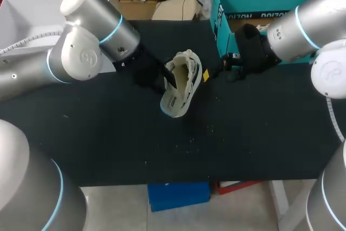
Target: Take the shoe out of the shoebox, open the shoe tongue, remove and reinsert the insole, then place the shoe into the shoebox
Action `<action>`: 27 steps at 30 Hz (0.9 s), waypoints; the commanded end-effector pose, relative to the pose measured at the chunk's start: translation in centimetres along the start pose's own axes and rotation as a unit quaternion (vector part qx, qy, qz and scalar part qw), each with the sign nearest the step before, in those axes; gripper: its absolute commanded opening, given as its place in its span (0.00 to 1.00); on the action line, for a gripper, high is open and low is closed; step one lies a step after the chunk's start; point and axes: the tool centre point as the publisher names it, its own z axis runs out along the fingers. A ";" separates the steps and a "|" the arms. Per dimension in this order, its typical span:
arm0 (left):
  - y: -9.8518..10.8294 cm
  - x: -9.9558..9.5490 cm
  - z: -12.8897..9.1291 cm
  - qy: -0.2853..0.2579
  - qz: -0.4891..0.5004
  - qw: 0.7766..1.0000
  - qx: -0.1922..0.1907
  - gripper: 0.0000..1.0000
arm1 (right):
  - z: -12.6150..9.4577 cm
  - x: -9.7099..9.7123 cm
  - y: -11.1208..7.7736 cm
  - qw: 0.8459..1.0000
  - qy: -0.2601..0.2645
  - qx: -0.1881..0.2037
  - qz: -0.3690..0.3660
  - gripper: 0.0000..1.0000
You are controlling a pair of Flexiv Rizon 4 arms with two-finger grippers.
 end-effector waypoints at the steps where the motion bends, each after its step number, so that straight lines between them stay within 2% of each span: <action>1: 0.2 0.0 0.8 -0.009 0.008 1.000 0.010 0.00 | 0.1 0.1 0.1 1.000 -0.002 0.001 0.000 1.00; 11: -0.8 0.3 -0.1 -0.051 0.028 0.997 0.050 0.00 | 0.1 0.1 0.1 1.000 -0.002 0.001 0.000 1.00; 20: -2.3 0.4 -1.3 -0.078 0.031 0.995 0.062 0.00 | 0.1 0.1 0.1 1.000 -0.002 0.001 0.000 1.00; 24: -2.9 0.6 -1.6 -0.097 0.025 0.992 0.079 0.00 | 0.1 0.1 0.1 1.000 -0.002 0.001 0.000 1.00; 27: -3.1 0.8 -1.6 -0.124 0.018 0.986 0.107 0.00 | 0.1 0.1 0.1 1.000 -0.002 0.001 0.000 1.00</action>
